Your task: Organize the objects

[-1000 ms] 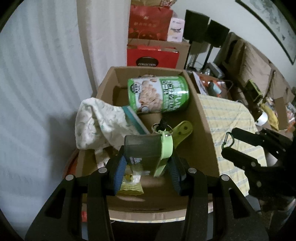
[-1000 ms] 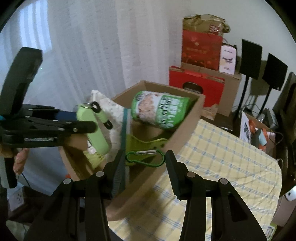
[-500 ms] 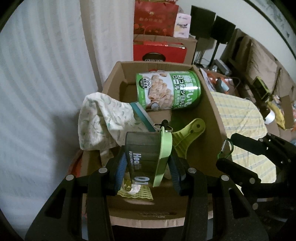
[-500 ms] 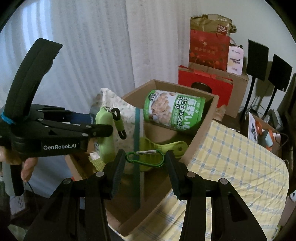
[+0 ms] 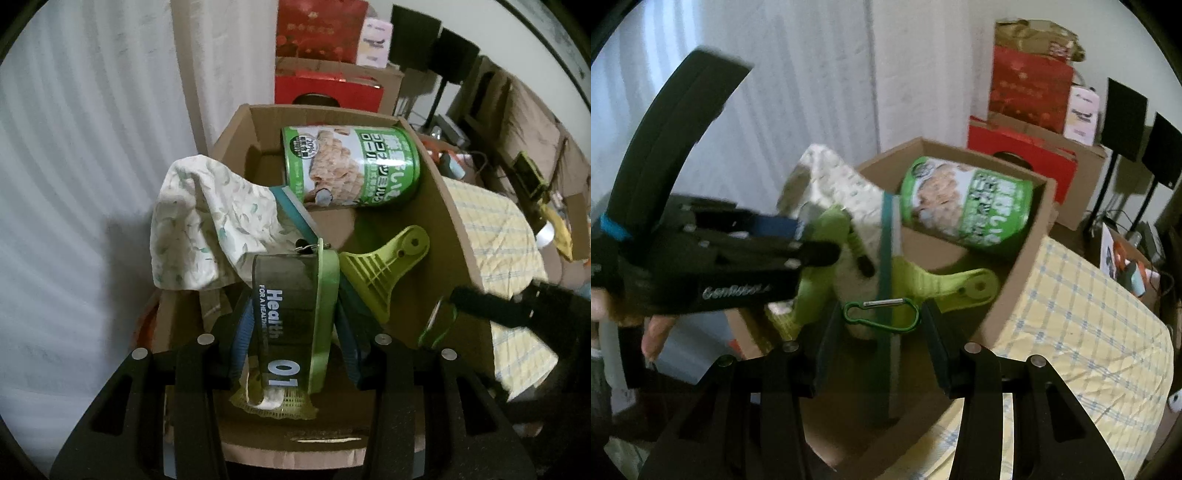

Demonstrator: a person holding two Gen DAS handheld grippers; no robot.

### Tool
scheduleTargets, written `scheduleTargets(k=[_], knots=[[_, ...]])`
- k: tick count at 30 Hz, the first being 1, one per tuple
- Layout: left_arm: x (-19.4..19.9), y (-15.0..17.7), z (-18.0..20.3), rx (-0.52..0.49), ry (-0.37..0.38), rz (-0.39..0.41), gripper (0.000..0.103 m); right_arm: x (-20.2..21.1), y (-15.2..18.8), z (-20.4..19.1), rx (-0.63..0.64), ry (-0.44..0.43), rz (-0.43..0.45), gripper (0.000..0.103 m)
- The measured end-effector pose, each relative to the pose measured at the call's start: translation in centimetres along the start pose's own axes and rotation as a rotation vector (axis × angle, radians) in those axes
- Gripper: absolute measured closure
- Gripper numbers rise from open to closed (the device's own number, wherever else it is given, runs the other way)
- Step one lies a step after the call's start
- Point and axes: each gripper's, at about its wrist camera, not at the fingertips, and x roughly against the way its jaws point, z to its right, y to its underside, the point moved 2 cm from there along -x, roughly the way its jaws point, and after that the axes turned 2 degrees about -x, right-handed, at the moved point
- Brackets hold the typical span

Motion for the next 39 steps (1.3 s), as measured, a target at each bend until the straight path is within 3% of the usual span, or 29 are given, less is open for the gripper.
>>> scheduleTargets(k=[3, 5, 8, 12, 17, 22, 27, 33, 36, 39], knots=[[0.1, 0.0, -0.3, 0.020, 0.019, 0.008, 0.054, -0.2, 0.2, -0.3, 0.005, 0.012, -0.001, 0.056], [0.4, 0.0, -0.4, 0.027, 0.029, 0.016, 0.050, 0.0, 0.2, -0.1, -0.008, 0.010, 0.012, 0.049], [0.8, 0.0, -0.6, 0.042, 0.030, 0.028, 0.039, 0.7, 0.1, 0.4, -0.033, 0.002, 0.027, 0.048], [1.7, 0.1, -0.7, 0.062, 0.030, 0.059, 0.033, 2.3, 0.1, 1.2, -0.072, 0.004, 0.058, 0.048], [3.3, 0.6, -0.4, 0.064, 0.001, 0.128, 0.018, 4.3, 0.4, 2.7, -0.148, 0.036, 0.100, 0.036], [4.3, 1.1, 0.5, 0.044, -0.006, 0.161, 0.017, 5.8, 0.6, 4.1, -0.173, 0.127, 0.125, 0.031], [5.2, 1.4, 1.6, 0.027, -0.018, 0.192, 0.007, 7.1, 0.7, 5.2, -0.207, 0.147, 0.143, 0.023], [5.6, 1.9, 2.9, 0.010, -0.019, 0.212, 0.004, 7.6, 1.1, 6.5, -0.247, 0.168, 0.141, 0.014], [5.8, 2.0, 3.4, 0.010, -0.010, 0.220, 0.002, 7.8, 1.3, 7.1, -0.265, 0.176, 0.142, 0.001], [5.9, 2.1, 3.9, 0.007, -0.002, 0.226, 0.000, 8.2, 1.6, 7.7, -0.279, 0.197, 0.145, 0.001]])
